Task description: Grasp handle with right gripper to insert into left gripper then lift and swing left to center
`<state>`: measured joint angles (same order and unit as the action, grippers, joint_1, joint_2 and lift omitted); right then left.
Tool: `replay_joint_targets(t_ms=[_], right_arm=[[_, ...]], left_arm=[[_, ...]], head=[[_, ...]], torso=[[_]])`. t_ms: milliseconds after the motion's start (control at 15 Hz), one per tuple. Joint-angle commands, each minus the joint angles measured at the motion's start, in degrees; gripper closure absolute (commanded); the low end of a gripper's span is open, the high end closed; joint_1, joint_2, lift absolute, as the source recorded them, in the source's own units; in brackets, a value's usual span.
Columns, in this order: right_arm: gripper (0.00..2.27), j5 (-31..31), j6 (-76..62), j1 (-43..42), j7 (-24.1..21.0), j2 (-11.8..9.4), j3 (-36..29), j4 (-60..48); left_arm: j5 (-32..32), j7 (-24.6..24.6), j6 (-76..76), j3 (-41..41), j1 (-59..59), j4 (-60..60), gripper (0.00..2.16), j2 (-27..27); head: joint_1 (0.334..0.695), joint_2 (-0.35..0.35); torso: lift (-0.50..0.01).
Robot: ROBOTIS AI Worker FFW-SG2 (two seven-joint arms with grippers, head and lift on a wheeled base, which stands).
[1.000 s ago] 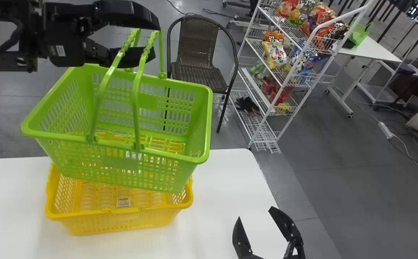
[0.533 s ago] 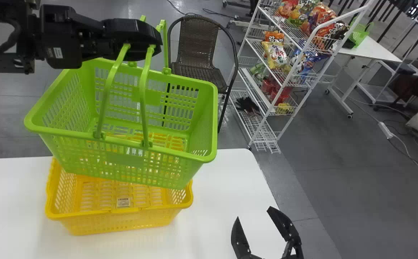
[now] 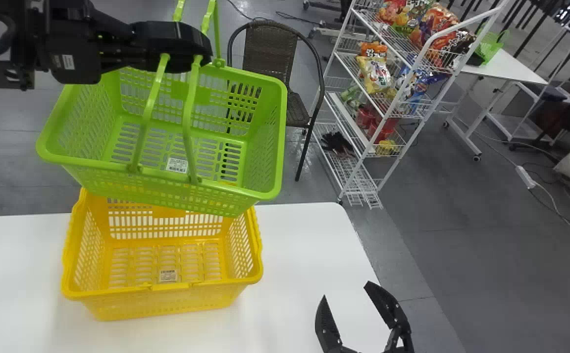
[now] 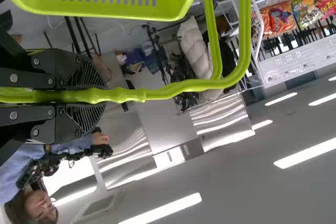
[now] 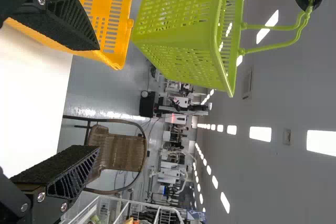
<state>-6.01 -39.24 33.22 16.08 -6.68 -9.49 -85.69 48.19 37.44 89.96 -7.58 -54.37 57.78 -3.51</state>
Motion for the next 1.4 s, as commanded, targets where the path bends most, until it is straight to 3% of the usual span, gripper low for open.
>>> replay_joint_targets(t_ms=[0,400,1000,1333], right_arm=[[0.17,-0.14,0.00,0.00,0.01,0.00,0.00,0.00],[0.17,-0.14,0.00,0.00,0.01,0.00,0.09,-0.09],[0.17,-0.14,0.00,0.00,0.01,0.00,0.18,-0.18],[0.17,-0.14,0.18,-0.17,0.01,-0.09,0.18,-0.09]], left_arm=[[0.86,-0.53,0.07,-0.60,-0.04,-0.21,2.01,-2.55],[4.20,-0.09,0.07,-1.91,-1.71,-1.09,2.01,-14.33],[11.32,2.37,0.07,-3.14,3.04,-1.18,2.01,-31.99],[11.58,5.01,0.07,-11.49,12.88,1.02,2.01,-37.97]], head=[[0.695,-0.341],[0.695,-0.243],[0.695,-0.031],[0.695,0.062]], torso=[[0.000],[0.000],[0.000],[0.000]])
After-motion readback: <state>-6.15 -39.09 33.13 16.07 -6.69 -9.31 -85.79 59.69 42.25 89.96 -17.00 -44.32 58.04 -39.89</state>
